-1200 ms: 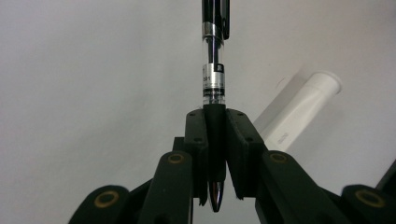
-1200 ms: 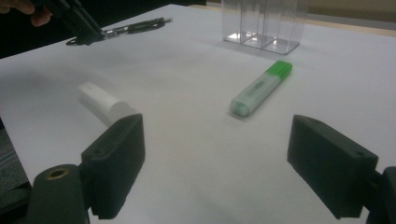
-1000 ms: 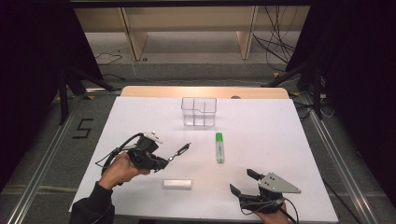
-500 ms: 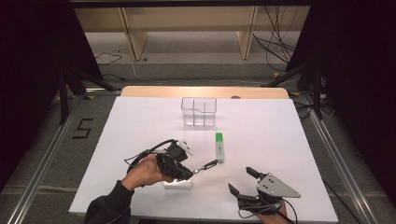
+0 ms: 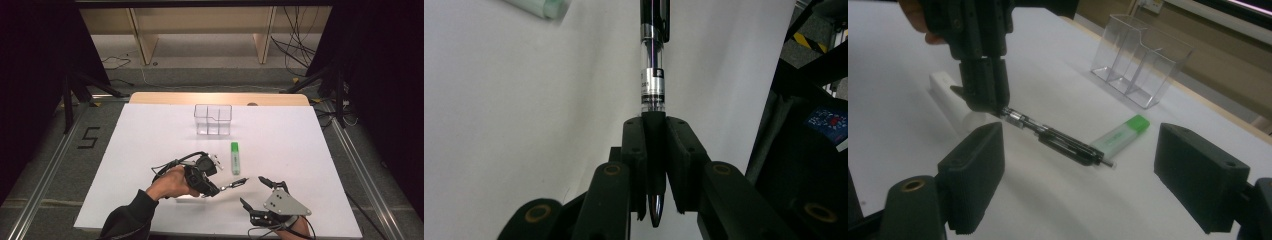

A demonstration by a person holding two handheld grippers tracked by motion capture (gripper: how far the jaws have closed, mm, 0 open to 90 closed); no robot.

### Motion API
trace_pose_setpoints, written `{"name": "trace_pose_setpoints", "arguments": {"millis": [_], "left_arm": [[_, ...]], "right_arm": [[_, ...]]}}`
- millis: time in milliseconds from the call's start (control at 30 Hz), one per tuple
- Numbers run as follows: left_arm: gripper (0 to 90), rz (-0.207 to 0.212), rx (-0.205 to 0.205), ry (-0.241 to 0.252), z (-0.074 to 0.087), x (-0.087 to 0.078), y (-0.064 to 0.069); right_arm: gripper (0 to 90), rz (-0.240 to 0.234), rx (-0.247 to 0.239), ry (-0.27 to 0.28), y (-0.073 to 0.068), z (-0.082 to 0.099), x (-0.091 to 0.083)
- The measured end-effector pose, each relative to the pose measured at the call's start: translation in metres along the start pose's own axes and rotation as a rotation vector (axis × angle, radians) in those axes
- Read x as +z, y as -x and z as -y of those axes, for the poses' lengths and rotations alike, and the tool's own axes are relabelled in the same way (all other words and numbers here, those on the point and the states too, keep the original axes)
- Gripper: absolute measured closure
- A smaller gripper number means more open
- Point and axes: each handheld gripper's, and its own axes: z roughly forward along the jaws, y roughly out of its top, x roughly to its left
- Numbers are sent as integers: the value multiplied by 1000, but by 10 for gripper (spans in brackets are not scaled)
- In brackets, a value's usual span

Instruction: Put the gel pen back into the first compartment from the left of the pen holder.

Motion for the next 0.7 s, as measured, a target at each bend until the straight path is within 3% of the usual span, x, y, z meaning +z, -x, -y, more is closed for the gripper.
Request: {"name": "trace_pose_setpoints", "arguments": {"millis": [300,500,700], "left_arm": [[792,3,6,-13,2,1,1],[792,20,-1,-11,3,1,0],[792,21,5,-22,4,1,0]], "right_arm": [[224,7,-193,-55,-18,-10,13],[254,45,-345,-100,-31,-15,22],[265,73,-443,-132,-39,-17,28]]}}
